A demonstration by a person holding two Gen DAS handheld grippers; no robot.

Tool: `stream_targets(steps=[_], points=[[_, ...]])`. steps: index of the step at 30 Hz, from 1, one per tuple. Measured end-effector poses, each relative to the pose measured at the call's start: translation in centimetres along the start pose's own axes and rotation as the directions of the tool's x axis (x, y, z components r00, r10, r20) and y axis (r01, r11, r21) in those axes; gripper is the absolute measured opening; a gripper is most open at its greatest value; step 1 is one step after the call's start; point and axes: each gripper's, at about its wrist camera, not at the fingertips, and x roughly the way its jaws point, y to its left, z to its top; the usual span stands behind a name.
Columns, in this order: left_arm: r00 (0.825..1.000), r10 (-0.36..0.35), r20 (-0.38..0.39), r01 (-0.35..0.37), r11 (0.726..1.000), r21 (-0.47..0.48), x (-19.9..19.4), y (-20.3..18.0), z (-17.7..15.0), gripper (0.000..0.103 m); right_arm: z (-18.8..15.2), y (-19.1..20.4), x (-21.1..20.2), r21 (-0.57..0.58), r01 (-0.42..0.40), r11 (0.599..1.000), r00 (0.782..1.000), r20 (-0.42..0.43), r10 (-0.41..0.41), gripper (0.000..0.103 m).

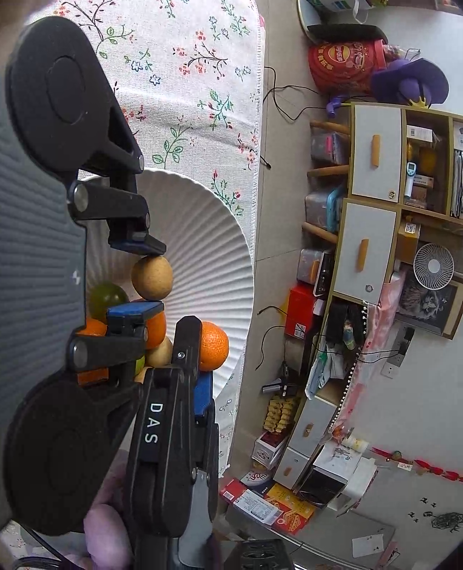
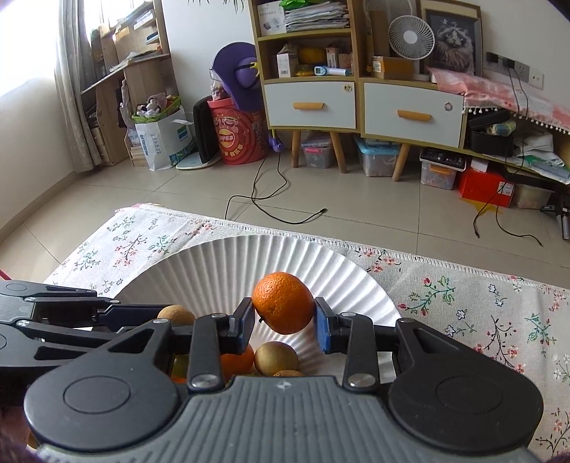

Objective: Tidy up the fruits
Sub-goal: 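Carry both items into the white plate and open both tools, then withdraw both tools from the plate toward the remaining fruits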

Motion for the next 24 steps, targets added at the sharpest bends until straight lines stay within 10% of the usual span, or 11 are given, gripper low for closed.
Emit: stream_targets(steps=[24], points=[[0.995, 0.095, 0.004, -0.095, 0.992, 0.077, -3.2, -1.0, -0.3, 0.078, 0.2, -0.2, -4.8, 0.015, 0.058, 0.998, 0.998, 0.028, -0.059, 0.078]])
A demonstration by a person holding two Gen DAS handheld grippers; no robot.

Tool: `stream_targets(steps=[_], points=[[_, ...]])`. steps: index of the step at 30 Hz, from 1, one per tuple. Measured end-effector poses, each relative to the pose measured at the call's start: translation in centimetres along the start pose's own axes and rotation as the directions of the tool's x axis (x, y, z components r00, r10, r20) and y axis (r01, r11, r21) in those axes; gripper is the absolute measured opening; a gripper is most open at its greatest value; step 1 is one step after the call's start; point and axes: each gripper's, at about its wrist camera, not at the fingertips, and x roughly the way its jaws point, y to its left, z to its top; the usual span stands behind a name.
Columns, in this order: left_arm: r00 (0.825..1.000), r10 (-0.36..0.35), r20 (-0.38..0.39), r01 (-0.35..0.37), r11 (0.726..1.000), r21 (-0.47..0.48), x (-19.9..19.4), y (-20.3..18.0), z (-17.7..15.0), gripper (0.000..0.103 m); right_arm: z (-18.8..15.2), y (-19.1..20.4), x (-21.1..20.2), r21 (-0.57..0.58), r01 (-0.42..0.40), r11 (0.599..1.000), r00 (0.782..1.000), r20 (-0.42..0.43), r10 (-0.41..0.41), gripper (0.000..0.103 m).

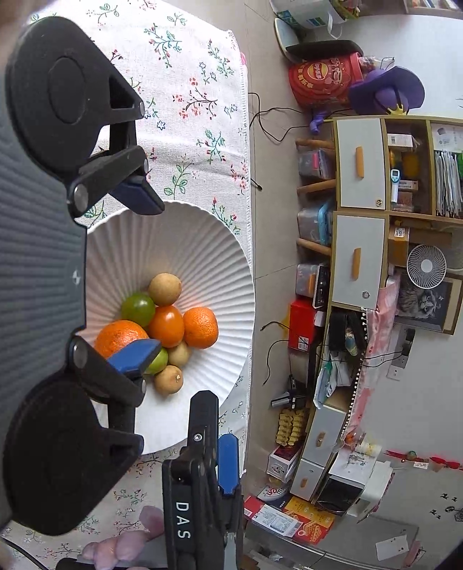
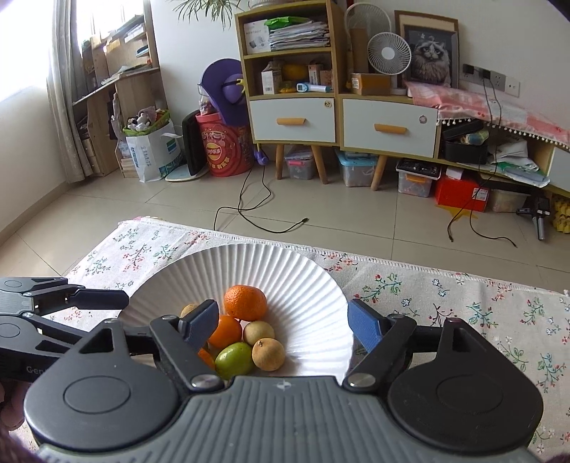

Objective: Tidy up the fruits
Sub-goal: 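Withdraw both tools from the plate toward the remaining fruits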

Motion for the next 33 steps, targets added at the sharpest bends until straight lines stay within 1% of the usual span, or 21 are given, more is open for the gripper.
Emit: stream_targets(steps=[2, 5, 10, 13, 18, 21, 24, 28, 33], points=[[1.000, 0.010, -0.004, -0.010, 1.000, 0.012, -0.7, -0.2, -0.1, 0.083, -0.2, 0.0, -0.7, 0.003, 0.009, 1.000, 1.000, 0.003, -0.009, 0.082], [0.999, 0.028, -0.016, -0.027, 0.999, 0.047, -1.8, -0.6, -0.5, 0.087, -0.6, 0.0, -1.6, 0.015, 0.007, 1.000, 1.000, 0.005, -0.007, 0.088], [0.998, 0.051, -0.030, -0.049, 0.996, 0.075, -3.3, -0.9, -1.1, 0.092, -1.6, 0.4, -2.7, 0.003, 0.020, 1.000, 1.000, -0.010, -0.020, 0.089], [0.998, 0.059, -0.028, -0.056, 0.995, 0.086, -4.1, -1.1, -1.4, 0.094, -1.9, 0.8, -3.4, 0.006, 0.024, 1.000, 1.000, -0.013, -0.024, 0.092], [0.998, 0.056, -0.036, -0.053, 0.995, 0.081, -5.2, -1.3, -1.7, 0.095, -2.0, 1.3, -4.5, -0.001, 0.046, 0.999, 0.999, -0.011, -0.046, 0.094], [0.998, 0.058, -0.029, -0.056, 0.995, 0.083, -6.0, -1.6, -2.0, 0.098, -2.3, 1.6, -5.6, -0.009, 0.060, 0.998, 0.998, 0.002, -0.060, 0.097], [0.998, 0.056, -0.023, -0.054, 0.995, 0.085, -6.8, -2.0, -2.7, 0.099, -2.9, 1.9, -6.5, -0.011, 0.062, 0.998, 0.998, 0.004, -0.062, 0.098], [0.998, 0.060, -0.035, -0.057, 0.995, 0.081, -7.2, -2.0, -3.6, 0.099, -4.0, 2.2, -7.4, -0.008, 0.062, 0.998, 0.998, -0.003, -0.062, 0.100], [0.998, 0.057, -0.039, -0.055, 0.997, 0.054, -7.8, -1.3, -4.9, 0.099, -5.3, 2.5, -8.1, -0.018, 0.066, 0.998, 0.998, -0.012, -0.067, 0.101]])
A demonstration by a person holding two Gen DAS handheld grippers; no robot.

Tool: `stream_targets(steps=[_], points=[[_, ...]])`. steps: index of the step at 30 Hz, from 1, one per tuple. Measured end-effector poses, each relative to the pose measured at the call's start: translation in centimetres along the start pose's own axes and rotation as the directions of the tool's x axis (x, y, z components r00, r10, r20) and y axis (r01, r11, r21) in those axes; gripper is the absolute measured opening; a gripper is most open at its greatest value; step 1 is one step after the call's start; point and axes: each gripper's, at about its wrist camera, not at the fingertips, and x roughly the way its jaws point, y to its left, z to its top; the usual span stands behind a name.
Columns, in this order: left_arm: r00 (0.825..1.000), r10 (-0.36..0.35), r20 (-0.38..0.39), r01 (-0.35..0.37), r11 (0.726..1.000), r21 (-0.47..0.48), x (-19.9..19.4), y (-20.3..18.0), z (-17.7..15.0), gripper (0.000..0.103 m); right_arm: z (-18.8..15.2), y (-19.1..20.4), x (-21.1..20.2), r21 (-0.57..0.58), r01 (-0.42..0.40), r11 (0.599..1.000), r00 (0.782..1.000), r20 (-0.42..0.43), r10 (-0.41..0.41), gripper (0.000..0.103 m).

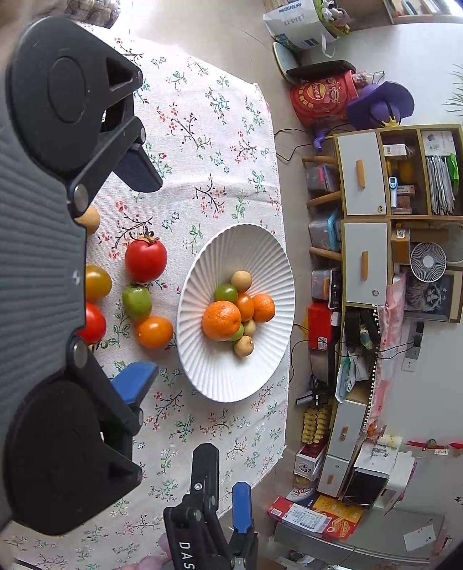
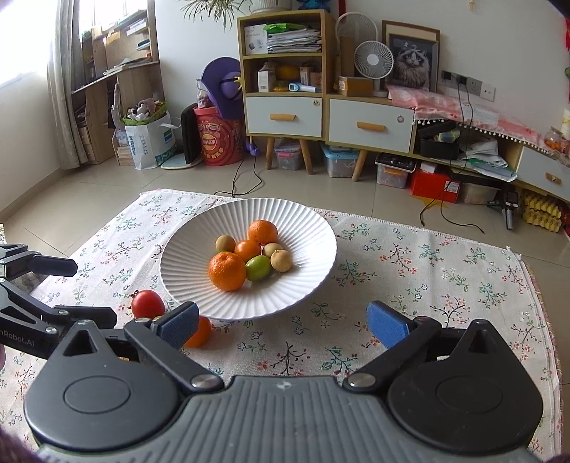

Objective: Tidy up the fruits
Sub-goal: 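Withdraw both tools from the plate toward the remaining fruits, then grasp a tan potato with the left tool while the right tool grasps a red tomato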

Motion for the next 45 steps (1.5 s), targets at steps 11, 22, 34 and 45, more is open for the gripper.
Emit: stream_targets(steps=[11, 22, 34, 45], points=[[1.000, 0.003, 0.011, -0.002, 0.999, -0.050, -1.5, 1.3, -2.6, 0.099, -2.5, 2.1, -1.4, -0.048, -0.030, 0.998, 1.000, 0.001, 0.030, 0.102], [1.000, 0.001, 0.020, -0.001, 1.000, -0.006, -0.1, 1.7, -5.8, 0.099, -4.6, 2.6, -0.7, -0.074, -0.094, 0.993, 0.993, 0.061, 0.099, 0.102], [0.999, -0.029, 0.033, 0.026, 0.996, 0.088, 1.4, 0.7, -7.1, 0.099, -6.4, 2.6, 0.8, -0.096, -0.116, 0.989, 0.992, 0.046, 0.121, 0.102], [1.000, -0.022, -0.002, 0.022, 0.997, 0.077, 2.1, 1.6, -7.6, 0.097, -8.5, 4.9, 1.7, -0.204, -0.184, 0.962, 0.983, -0.011, 0.185, 0.101]])
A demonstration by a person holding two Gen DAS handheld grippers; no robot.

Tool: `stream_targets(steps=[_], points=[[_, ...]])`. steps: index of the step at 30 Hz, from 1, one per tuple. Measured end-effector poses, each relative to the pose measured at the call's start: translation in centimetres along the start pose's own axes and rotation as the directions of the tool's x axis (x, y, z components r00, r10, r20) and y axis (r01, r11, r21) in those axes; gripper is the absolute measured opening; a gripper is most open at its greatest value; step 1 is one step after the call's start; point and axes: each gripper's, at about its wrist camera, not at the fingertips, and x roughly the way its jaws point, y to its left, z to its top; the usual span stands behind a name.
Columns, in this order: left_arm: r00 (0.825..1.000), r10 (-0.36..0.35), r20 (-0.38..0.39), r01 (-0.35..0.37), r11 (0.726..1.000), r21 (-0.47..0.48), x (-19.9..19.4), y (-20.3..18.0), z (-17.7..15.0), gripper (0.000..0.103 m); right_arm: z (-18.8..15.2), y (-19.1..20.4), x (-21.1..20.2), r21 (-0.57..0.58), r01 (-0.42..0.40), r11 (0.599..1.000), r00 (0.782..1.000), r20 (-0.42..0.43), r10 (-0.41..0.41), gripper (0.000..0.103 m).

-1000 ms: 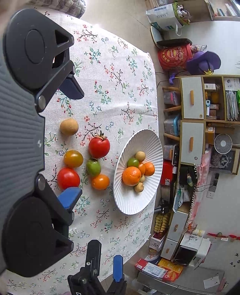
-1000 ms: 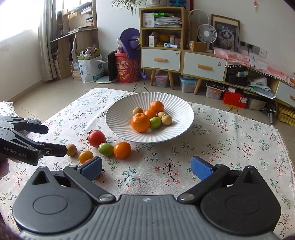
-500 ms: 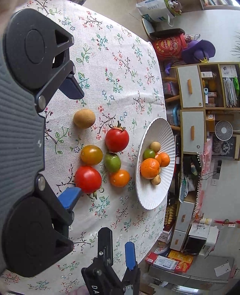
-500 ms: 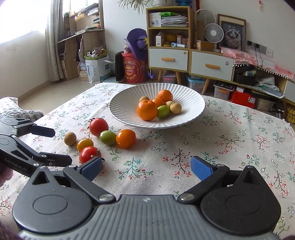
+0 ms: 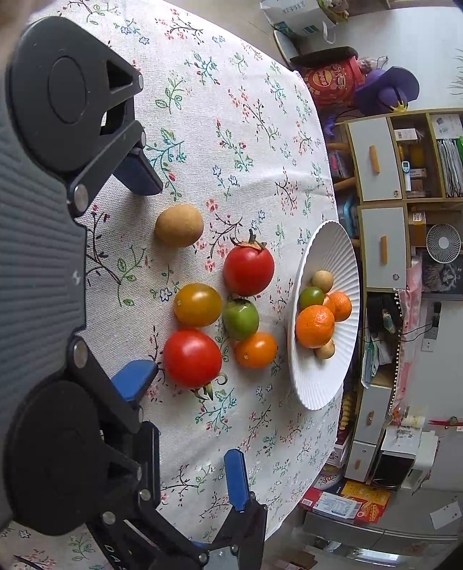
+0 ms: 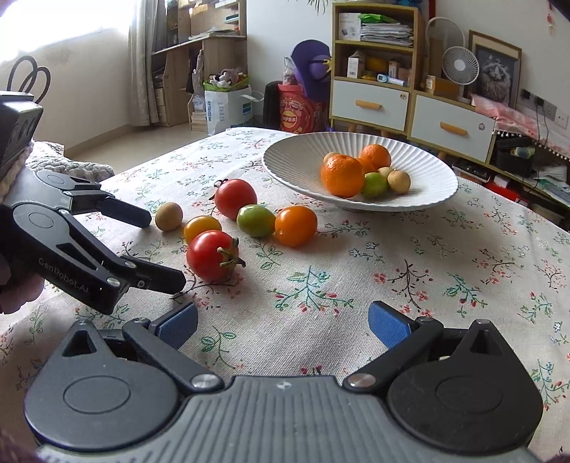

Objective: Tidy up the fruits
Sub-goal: 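Grasp a tan potato with the left tool while the right tool grasps a red tomato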

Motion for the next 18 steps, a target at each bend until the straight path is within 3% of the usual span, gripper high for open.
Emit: stream_targets(steps=[9, 18], points=[[0.999, 0.029, 0.018, -0.028, 0.999, -0.045, -0.3, 1.4, 0.2, 0.078, 0.4, 2.2, 1.0, -0.055, -0.035, 0.998, 0.999, -0.013, 0.034, 0.096], [0.999, 0.042, 0.024, -0.040, 0.998, -0.052, 0.0, 1.4, 0.9, 0.056, 1.7, 3.1, 1.9, -0.060, -0.044, 0.997, 0.999, -0.005, 0.044, 0.075]])
